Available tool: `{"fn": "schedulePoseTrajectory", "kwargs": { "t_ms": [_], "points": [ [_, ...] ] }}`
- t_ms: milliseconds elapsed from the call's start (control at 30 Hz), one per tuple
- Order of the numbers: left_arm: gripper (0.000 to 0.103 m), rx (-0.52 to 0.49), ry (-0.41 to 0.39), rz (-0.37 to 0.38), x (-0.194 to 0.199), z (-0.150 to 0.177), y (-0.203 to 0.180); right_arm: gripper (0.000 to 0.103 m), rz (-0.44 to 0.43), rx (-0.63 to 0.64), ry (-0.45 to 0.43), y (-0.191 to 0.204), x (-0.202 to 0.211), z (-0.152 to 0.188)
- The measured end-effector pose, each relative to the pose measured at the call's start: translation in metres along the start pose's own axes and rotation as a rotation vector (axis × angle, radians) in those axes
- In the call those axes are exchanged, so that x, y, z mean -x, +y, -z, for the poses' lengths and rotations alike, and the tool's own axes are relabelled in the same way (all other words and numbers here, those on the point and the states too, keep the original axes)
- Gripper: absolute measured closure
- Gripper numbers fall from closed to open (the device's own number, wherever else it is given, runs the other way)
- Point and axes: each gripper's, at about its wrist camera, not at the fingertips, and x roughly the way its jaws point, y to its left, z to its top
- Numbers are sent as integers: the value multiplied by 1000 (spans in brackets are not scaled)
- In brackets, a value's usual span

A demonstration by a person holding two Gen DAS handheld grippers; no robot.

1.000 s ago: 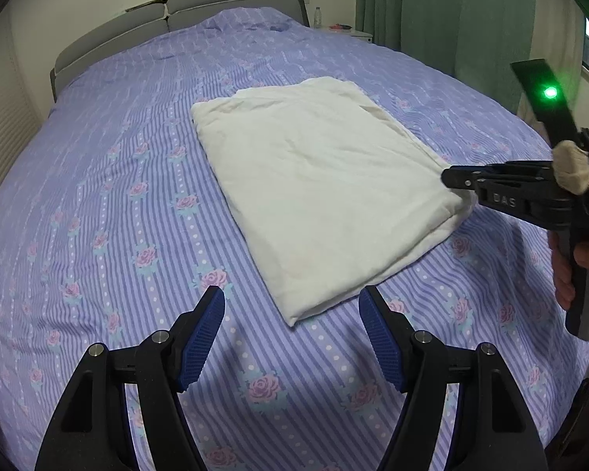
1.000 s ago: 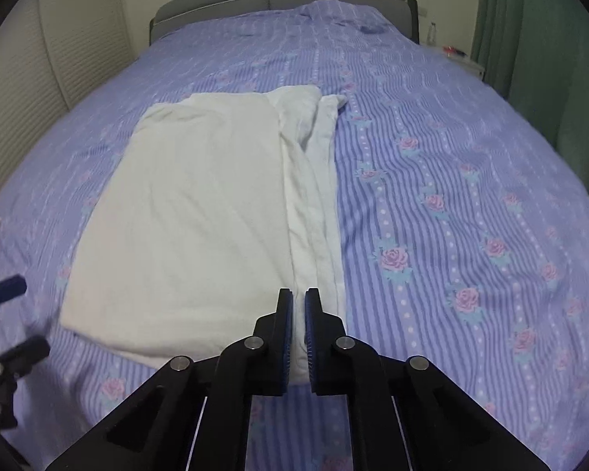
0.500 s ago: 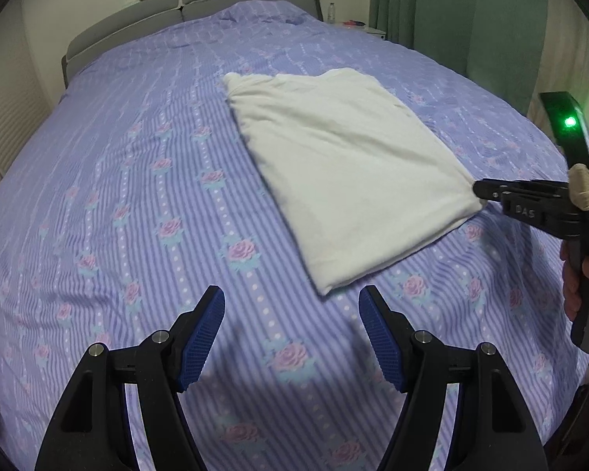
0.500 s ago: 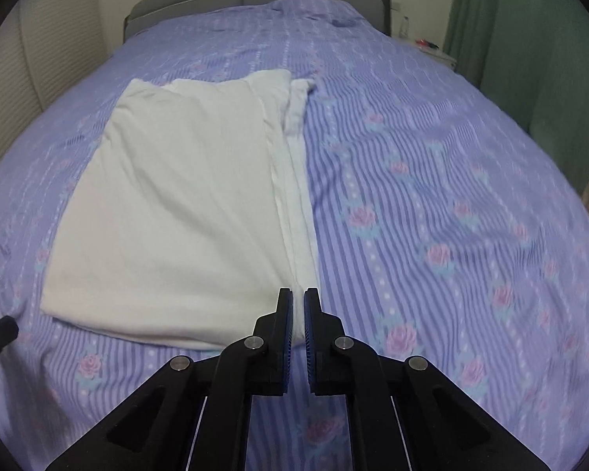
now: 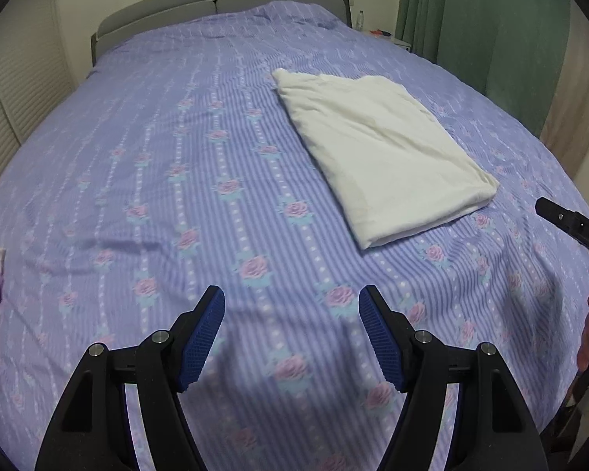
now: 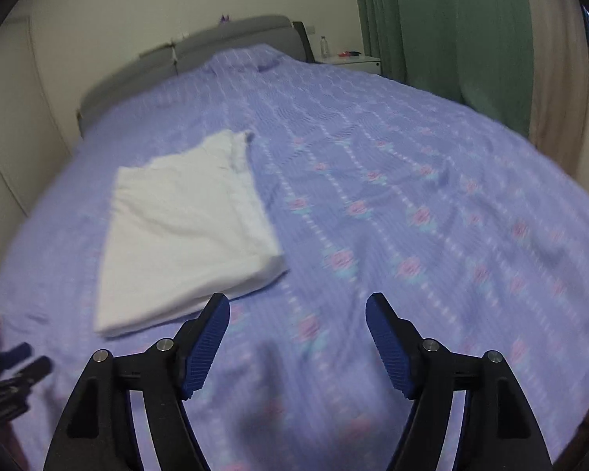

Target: Fold small clothes

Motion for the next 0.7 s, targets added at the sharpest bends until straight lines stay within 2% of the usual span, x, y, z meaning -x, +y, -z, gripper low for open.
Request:
{"fn": "schedulePoseTrajectory", "kwargs": {
  "t_ms": [67, 233, 333, 400, 500, 700],
  "points": [
    [32, -12, -6, -13, 5, 3, 1, 30, -43, -29, -21, 7, 2, 11],
    [32, -2, -18, -29, 12, 9, 13, 29, -165, -145, 8, 12, -22, 21],
    [32, 8, -12, -32, 8, 8, 18, 29, -247, -287, 45, 5, -53, 23],
    [32, 4, -5, -38, 3, 7, 18, 29, -338, -406, 64, -4, -72, 28],
    [32, -12, -3, -41, -8, 0, 15, 29, -342, -490, 55, -9, -89, 30],
    [32, -14, -29, 17, -35, -36, 15, 29, -275, -443, 31, 6, -114, 12]
  ]
}}
